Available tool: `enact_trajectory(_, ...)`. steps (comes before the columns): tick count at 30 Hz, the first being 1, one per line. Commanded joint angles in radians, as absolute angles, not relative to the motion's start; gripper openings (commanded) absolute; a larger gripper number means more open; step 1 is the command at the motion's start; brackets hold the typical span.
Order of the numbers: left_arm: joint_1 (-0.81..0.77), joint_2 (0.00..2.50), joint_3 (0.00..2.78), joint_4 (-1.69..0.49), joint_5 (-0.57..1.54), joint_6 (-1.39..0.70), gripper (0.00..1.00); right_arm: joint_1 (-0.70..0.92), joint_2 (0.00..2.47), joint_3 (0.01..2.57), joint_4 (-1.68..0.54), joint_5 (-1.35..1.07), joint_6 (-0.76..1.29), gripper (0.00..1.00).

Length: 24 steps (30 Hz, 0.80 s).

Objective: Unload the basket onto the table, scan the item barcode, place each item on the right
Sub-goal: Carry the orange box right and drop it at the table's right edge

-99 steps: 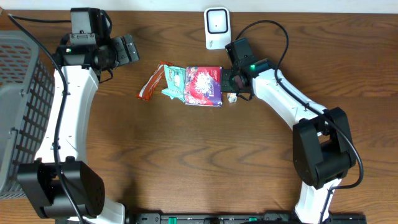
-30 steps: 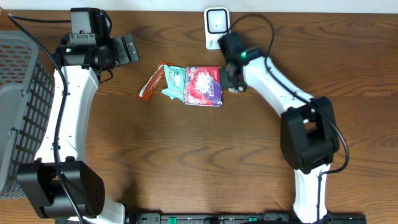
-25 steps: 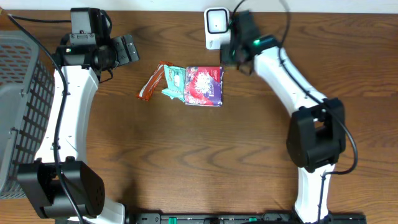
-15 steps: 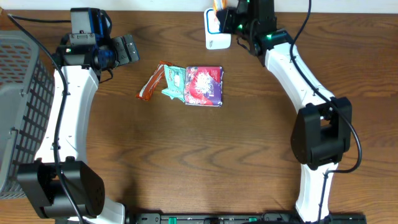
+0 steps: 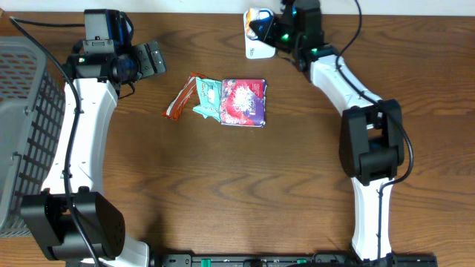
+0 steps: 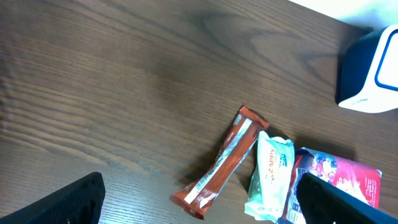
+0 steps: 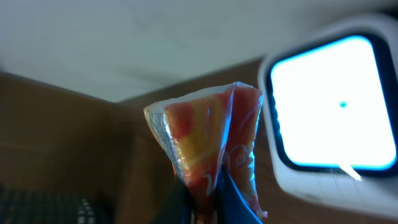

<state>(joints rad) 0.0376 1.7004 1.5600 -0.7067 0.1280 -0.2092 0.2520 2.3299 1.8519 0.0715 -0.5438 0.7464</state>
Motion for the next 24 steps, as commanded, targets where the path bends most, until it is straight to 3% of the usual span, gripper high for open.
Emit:
enact_trajectory(1, 0.039, 1.710, 1.558, -0.707, 0.120, -0.204, 0.98, 0.202, 2.294, 1.865, 0.134, -0.686, 0.709, 0.01)
enact_trajectory(5, 0.039, 1.710, 1.558, -0.707, 0.120, -0.204, 0.98, 0.147, 2.231, 1.866, 0.113, -0.663, 0.679, 0.01)
enact_trajectory(9, 0.039, 1.710, 1.558, -0.707, 0.120, -0.204, 0.98, 0.072, 2.164, 1.866, -0.070, -0.484, 0.577, 0.01)
enact_trajectory(16, 0.039, 1.710, 1.558, -0.707, 0.120, -0.204, 0.98, -0.052, 2.142, 1.864, -0.548, 0.222, 0.350, 0.01)
enact_trajectory(20, 0.039, 1.710, 1.558, -0.707, 0.120, -0.204, 0.98, -0.126, 2.153, 1.855, -0.676, 0.503, 0.297, 0.01)
enact_trajectory(24, 0.039, 1.710, 1.558, -0.707, 0.120, -0.204, 0.98, -0.219, 2.157, 1.850, -0.711, 0.463, 0.237, 0.01)
